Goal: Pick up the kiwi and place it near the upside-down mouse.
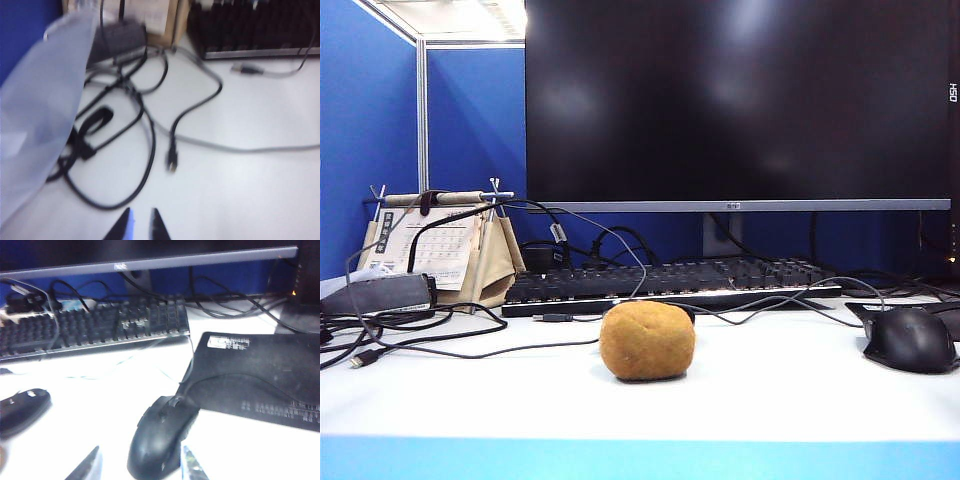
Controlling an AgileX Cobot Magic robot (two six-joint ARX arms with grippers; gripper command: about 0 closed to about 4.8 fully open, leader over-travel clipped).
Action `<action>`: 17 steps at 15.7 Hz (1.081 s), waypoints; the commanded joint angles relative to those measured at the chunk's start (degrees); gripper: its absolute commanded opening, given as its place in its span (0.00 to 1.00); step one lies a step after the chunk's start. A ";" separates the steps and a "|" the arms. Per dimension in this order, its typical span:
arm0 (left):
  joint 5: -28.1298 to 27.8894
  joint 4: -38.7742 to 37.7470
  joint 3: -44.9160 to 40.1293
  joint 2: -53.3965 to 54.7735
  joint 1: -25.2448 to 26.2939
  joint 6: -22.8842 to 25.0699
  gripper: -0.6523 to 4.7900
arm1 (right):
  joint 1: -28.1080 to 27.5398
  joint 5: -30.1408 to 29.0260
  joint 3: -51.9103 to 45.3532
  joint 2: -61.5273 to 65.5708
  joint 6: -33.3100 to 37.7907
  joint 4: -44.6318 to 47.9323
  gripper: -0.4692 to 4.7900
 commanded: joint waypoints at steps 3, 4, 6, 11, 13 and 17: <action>0.94 1.09 -2.97 0.00 -0.02 -6.45 0.23 | 0.00 0.94 -5.64 0.04 3.65 0.94 0.48; 0.74 1.05 -3.96 0.02 -0.02 -5.77 0.23 | 0.02 0.96 -6.82 0.02 3.96 0.94 0.48; 1.53 1.66 -6.80 0.02 -0.02 -7.39 0.23 | -0.02 1.03 -7.28 0.15 4.66 1.03 0.48; 2.08 1.81 -6.86 0.00 -0.07 -7.37 0.23 | 0.00 0.96 -7.28 0.11 4.35 0.92 0.08; 1.99 1.84 -6.86 0.00 -0.09 -7.37 0.23 | 0.00 0.55 -7.28 0.11 4.37 0.87 0.08; 2.01 1.86 -6.86 0.00 -0.09 -7.37 0.23 | 0.00 0.63 -7.28 0.22 4.35 0.83 0.08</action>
